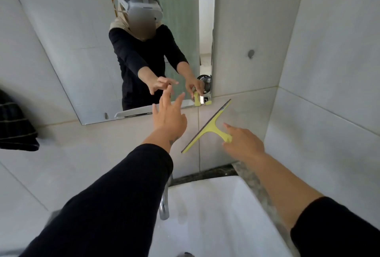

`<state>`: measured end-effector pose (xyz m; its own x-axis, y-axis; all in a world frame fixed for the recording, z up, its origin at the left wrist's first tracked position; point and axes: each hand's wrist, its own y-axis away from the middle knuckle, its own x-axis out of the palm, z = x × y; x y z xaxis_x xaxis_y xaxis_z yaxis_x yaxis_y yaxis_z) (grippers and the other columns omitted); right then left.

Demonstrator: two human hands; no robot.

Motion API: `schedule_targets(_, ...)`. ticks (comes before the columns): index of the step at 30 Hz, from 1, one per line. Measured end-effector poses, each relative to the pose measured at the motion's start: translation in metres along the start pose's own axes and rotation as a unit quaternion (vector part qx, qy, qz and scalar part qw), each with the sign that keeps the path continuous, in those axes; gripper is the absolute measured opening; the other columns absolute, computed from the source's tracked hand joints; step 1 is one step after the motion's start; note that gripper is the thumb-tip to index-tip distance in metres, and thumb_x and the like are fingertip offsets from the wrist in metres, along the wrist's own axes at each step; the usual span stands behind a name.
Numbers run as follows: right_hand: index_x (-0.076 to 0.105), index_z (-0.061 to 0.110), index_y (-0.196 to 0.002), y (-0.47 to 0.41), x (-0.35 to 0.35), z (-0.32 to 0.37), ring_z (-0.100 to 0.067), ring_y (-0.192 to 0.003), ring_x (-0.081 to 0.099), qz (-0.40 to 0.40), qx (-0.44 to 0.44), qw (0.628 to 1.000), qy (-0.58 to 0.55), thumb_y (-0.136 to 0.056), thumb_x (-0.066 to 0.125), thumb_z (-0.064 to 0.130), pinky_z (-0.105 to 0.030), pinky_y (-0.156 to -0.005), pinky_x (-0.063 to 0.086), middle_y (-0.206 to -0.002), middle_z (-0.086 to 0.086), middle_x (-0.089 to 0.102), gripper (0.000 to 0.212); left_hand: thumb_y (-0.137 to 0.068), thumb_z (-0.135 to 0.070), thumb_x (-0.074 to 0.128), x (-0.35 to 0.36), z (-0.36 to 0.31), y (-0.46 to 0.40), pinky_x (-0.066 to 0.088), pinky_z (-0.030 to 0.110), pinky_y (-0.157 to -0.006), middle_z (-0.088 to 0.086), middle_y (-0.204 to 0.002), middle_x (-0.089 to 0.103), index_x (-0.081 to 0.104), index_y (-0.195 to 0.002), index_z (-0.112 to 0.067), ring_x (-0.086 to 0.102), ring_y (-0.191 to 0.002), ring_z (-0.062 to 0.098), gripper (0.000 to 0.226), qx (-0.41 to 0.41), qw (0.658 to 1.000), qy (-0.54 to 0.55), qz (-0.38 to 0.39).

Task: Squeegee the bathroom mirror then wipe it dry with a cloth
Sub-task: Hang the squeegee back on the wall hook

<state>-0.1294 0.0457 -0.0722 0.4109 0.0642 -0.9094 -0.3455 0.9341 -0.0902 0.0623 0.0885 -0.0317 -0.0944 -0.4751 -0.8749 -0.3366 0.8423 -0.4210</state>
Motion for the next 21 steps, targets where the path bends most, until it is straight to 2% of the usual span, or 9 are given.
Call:
schedule_targets(2, 0.051, 0.038, -0.133, 0.009, -0.023, -0.006, -0.024, -0.123, 0.052, 0.016, -0.007, 0.998, 0.055, -0.084, 0.058, 0.030, -0.032, -0.096, 0.042, -0.135, 0.002, 0.055, 0.049, -0.094, -0.022, 0.052, 0.006, -0.018, 0.004, 0.019, 0.050, -0.116, 0.008, -0.160, -0.001, 0.023, -0.148, -0.032, 0.012, -0.146, 0.030, 0.062, 0.042, 0.998, 0.024, 0.039)
schedule_targets(4, 0.054, 0.042, -0.128, 0.019, -0.046, -0.009, -0.022, -0.121, 0.053, 0.038, -0.030, 0.993, 0.105, -0.084, 0.059, 0.031, -0.031, -0.094, 0.043, -0.133, 0.005, 0.056, 0.046, -0.094, -0.025, 0.053, 0.009, -0.034, 0.006, 0.023, 0.052, -0.114, 0.007, -0.160, 0.000, 0.027, -0.146, -0.035, 0.013, -0.145, 0.030, 0.059, 0.082, 0.995, 0.031, 0.051)
schedule_targets(8, 0.059, 0.048, -0.120, 0.036, -0.080, -0.008, -0.018, -0.112, 0.058, 0.059, -0.092, 0.977, 0.186, -0.083, 0.057, 0.026, -0.031, -0.088, 0.041, -0.122, 0.010, 0.062, 0.043, -0.094, -0.034, 0.053, 0.005, -0.055, 0.013, 0.006, 0.056, -0.116, -0.001, -0.161, -0.003, 0.032, -0.144, -0.039, -0.008, -0.148, 0.022, 0.054, 0.190, 0.977, -0.064, 0.075)
schedule_targets(11, 0.059, 0.048, -0.119, 0.037, -0.096, -0.009, -0.014, -0.117, 0.052, 0.037, -0.139, 0.960, 0.240, -0.086, 0.061, 0.031, -0.036, -0.092, 0.030, -0.120, 0.015, 0.063, 0.037, -0.093, -0.041, 0.051, -0.001, -0.057, 0.016, -0.006, 0.057, -0.114, -0.006, -0.160, 0.012, 0.045, -0.135, -0.043, -0.011, -0.148, 0.018, 0.043, 0.257, 0.955, -0.119, 0.085)
schedule_targets(13, 0.059, 0.048, -0.119, 0.035, -0.107, -0.009, -0.014, -0.115, 0.051, 0.030, -0.154, 0.955, 0.253, -0.084, 0.065, 0.038, -0.037, -0.092, 0.027, -0.118, 0.016, 0.063, 0.036, -0.093, -0.043, 0.050, -0.007, -0.058, 0.018, -0.011, 0.056, -0.114, -0.011, -0.151, 0.036, 0.054, -0.128, -0.043, 0.003, -0.148, 0.012, 0.035, 0.274, 0.951, -0.106, 0.101)
schedule_targets(15, 0.060, 0.050, -0.115, 0.031, -0.118, -0.009, -0.013, -0.113, 0.050, 0.021, -0.157, 0.958, 0.237, -0.082, 0.067, 0.042, -0.038, -0.093, 0.026, -0.114, 0.018, 0.064, 0.035, -0.093, -0.043, 0.051, -0.014, -0.060, 0.019, -0.011, 0.053, -0.115, -0.011, -0.139, 0.052, 0.060, -0.121, -0.041, 0.024, -0.143, 0.006, 0.030, 0.269, 0.954, -0.068, 0.114)
schedule_targets(18, 0.062, 0.051, -0.111, 0.021, -0.132, -0.006, -0.013, -0.112, 0.048, 0.004, -0.164, 0.965, 0.204, -0.080, 0.069, 0.044, -0.037, -0.093, 0.024, -0.110, 0.019, 0.065, 0.033, -0.092, -0.040, 0.052, -0.021, -0.064, 0.022, -0.003, 0.047, -0.118, -0.012, -0.119, 0.065, 0.062, -0.118, -0.038, 0.050, -0.124, 0.005, 0.027, 0.269, 0.959, -0.036, 0.079)
schedule_targets(21, 0.061, 0.051, -0.114, 0.013, -0.143, -0.001, -0.019, -0.116, 0.042, -0.030, -0.172, 0.956, 0.237, -0.078, 0.069, 0.047, -0.042, -0.102, 0.022, -0.116, 0.012, 0.061, 0.037, -0.092, -0.037, 0.054, -0.023, -0.066, 0.023, 0.007, 0.036, -0.117, -0.012, -0.105, 0.070, 0.061, -0.116, -0.034, 0.060, -0.109, 0.008, 0.025, 0.251, 0.966, 0.026, 0.058)
